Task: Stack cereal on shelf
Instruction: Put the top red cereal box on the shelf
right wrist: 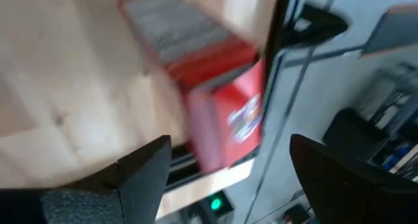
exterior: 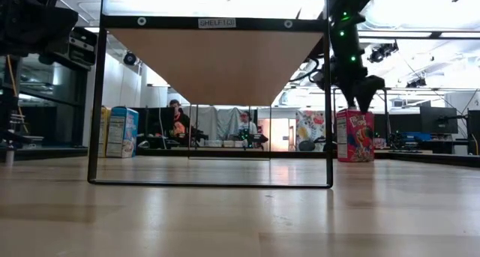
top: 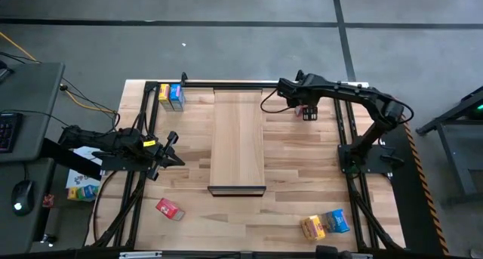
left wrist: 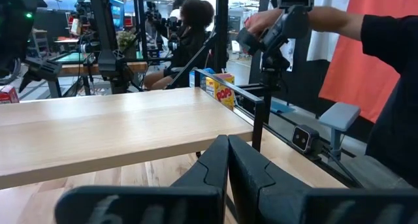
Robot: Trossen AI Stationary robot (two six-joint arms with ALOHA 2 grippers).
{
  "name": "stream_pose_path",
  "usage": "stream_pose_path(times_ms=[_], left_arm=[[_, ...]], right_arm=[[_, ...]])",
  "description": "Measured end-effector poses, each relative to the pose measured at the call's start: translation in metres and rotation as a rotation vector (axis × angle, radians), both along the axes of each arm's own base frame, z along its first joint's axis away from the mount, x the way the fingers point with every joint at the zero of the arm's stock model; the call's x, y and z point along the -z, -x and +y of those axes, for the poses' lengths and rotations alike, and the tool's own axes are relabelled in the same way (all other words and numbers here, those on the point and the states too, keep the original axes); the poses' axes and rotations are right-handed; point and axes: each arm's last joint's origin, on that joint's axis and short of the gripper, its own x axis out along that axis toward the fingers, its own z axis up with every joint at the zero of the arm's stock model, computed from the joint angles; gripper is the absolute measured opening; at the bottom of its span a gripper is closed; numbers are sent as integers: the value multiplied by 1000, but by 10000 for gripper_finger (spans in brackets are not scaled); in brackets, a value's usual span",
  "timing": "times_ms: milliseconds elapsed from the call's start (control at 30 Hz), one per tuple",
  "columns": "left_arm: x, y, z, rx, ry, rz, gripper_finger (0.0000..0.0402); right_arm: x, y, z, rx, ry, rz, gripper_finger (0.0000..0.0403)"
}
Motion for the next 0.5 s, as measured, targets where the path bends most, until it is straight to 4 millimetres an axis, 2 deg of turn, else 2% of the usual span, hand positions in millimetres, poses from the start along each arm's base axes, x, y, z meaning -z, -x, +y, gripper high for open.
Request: stream_pose_path(times_ms=[133,333,500], left_arm=[[0,0,0,0,0,0,3],[0,0,0,0,0,0,3],[0,0,0,0,0,0,3]], right_arm=[[0,-5,-3,-64,-4,-27,305],[2,-3,-5,-171,-177,-49,305],[3,0,-9,-166,-199,-60,305]])
